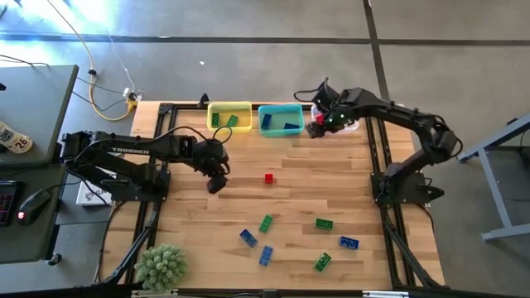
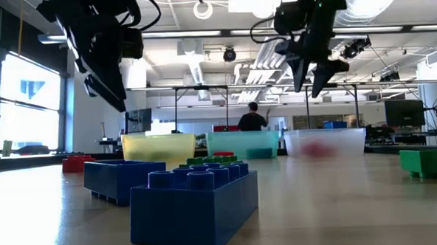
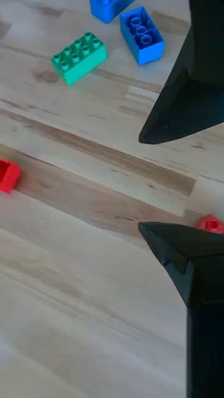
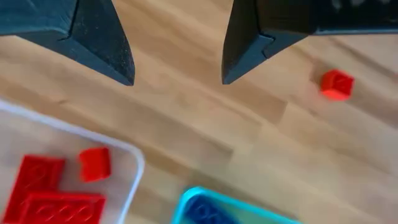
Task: Sort & place blocks by color
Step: Put the green game piece into the yellow bin
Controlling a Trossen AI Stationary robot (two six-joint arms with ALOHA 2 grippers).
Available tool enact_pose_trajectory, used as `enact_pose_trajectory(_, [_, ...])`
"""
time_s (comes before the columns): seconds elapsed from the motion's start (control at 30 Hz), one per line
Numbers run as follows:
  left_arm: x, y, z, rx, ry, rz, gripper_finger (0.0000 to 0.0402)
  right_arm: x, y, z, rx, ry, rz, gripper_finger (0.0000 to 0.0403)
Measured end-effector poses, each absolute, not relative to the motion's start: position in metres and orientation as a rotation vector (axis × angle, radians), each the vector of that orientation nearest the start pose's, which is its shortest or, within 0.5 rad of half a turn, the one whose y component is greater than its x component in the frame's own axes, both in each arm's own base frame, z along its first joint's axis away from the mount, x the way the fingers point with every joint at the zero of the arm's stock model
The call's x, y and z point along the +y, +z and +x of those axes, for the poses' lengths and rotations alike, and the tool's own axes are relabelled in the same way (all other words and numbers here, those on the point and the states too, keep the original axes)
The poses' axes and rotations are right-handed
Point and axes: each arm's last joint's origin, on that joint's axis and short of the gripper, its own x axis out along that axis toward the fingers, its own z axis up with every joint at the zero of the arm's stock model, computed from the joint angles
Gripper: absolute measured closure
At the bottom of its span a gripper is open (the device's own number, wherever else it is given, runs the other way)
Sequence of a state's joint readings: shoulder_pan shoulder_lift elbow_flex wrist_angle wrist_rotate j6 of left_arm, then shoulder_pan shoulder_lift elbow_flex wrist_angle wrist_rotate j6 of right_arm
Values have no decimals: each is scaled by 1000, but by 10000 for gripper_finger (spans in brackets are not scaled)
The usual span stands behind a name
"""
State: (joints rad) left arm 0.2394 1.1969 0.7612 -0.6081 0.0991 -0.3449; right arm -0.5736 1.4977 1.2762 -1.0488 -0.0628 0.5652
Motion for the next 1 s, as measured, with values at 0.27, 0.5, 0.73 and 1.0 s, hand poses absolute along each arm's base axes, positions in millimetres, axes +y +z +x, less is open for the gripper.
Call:
enact_pose_trajectory(0.27, [51, 217, 214, 998, 316, -383, 195, -99, 284, 257, 1114, -712, 914, 174])
enact_pose_trajectory(0.5, [53, 218, 216, 974, 345, -357, 195, -51, 284, 271, 1212, -453, 853, 174])
enact_pose_trajectory(0.73, [53, 219, 217, 972, 306, -288, 195, -6, 284, 276, 1279, -304, 796, 174])
enact_pose_trajectory(1.0, [53, 219, 218, 970, 279, -255, 195, 41, 282, 274, 1309, -315, 736, 173])
